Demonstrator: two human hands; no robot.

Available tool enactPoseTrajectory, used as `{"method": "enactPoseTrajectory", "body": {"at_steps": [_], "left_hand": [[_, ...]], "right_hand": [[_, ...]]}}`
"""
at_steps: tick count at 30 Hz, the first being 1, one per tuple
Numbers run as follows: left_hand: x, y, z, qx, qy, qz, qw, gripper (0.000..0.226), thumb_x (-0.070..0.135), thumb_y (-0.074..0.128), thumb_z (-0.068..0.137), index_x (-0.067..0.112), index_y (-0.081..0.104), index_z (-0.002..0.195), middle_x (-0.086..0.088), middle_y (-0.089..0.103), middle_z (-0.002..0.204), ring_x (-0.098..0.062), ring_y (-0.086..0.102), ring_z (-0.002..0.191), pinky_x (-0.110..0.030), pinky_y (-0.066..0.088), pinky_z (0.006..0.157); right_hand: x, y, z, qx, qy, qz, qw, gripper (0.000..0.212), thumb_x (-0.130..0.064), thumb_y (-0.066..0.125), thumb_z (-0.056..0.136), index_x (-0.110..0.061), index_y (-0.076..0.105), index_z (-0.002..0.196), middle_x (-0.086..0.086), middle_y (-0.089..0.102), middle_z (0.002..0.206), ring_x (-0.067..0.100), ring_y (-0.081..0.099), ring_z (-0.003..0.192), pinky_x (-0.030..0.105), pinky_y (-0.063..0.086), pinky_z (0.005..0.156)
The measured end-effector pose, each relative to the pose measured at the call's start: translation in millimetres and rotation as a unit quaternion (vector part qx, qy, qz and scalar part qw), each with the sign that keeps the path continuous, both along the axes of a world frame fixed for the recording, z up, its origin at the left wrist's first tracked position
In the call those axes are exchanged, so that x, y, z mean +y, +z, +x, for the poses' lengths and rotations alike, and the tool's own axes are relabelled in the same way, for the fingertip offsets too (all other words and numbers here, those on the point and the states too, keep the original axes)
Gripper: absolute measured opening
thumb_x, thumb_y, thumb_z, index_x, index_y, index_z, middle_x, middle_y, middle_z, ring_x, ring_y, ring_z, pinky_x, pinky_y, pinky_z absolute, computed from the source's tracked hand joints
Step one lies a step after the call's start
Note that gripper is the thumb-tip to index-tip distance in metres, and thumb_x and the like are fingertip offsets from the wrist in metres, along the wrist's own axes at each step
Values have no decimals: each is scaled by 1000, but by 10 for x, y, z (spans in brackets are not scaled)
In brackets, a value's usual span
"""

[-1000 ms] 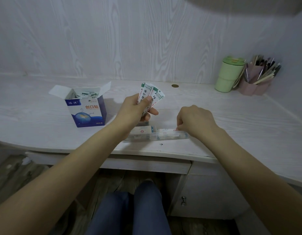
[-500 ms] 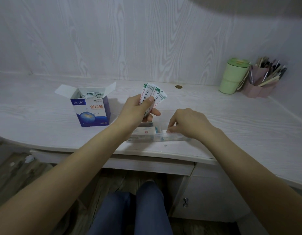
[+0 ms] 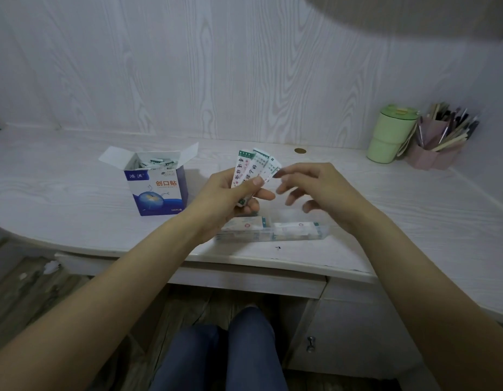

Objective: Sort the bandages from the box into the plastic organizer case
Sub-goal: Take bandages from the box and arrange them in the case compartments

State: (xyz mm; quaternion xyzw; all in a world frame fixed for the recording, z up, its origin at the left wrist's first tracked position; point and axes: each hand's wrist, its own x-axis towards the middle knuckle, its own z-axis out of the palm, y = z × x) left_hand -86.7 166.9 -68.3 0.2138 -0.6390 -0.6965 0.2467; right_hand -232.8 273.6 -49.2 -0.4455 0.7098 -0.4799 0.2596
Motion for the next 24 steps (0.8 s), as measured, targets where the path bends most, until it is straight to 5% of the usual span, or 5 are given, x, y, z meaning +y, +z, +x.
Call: {"method": "enactPoseTrajectory", "body": {"at_steps": [3, 6, 10, 13, 24], "left_hand": [[-6, 6, 8, -22, -4, -36, 999, 20, 12, 59, 89, 18, 60, 108, -3, 74, 81, -7, 59, 54, -21, 54, 63], [-3, 29, 14, -42, -15, -82, 996, 18, 18, 62, 87, 23, 60, 104, -3, 74, 86, -7, 61, 58, -20, 53, 62], [-22, 52, 24, -40, -2, -15, 999, 24, 29, 42, 99, 15, 61, 105, -5, 73, 84, -12, 66, 63, -28, 56, 71], [-65, 33, 29, -49, 16, 3, 999, 20, 22, 46, 98, 12, 62, 105, -13, 73, 95, -23, 72, 81, -37, 58, 82], [-168, 15, -22, -44, 106, 7, 993, 25, 11, 72, 79, 13, 67, 104, -6, 73, 91, -16, 72, 77, -25, 57, 59]], "right_hand": [[-67, 4, 88, -24, 6, -41, 999, 16, -29, 65, 87, -15, 70, 95, 0, 71, 82, 9, 63, 66, 21, 44, 51], [-156, -38, 121, 9, -24, -95, 995, 7, -16, 71, 83, -10, 71, 86, -1, 69, 71, 5, 60, 58, 19, 44, 48], [-202, -73, 127, 7, -35, -109, 993, 3, -7, 72, 81, -9, 70, 84, 0, 69, 68, 4, 61, 56, 16, 47, 52], [-210, -98, 130, 2, -45, -113, 993, 13, -7, 73, 80, -7, 71, 93, 2, 73, 75, 5, 63, 58, 15, 49, 57], [-194, -129, 93, 15, -68, -118, 991, 12, -6, 74, 79, -4, 68, 90, 4, 72, 74, 6, 62, 55, 15, 48, 56]]}}
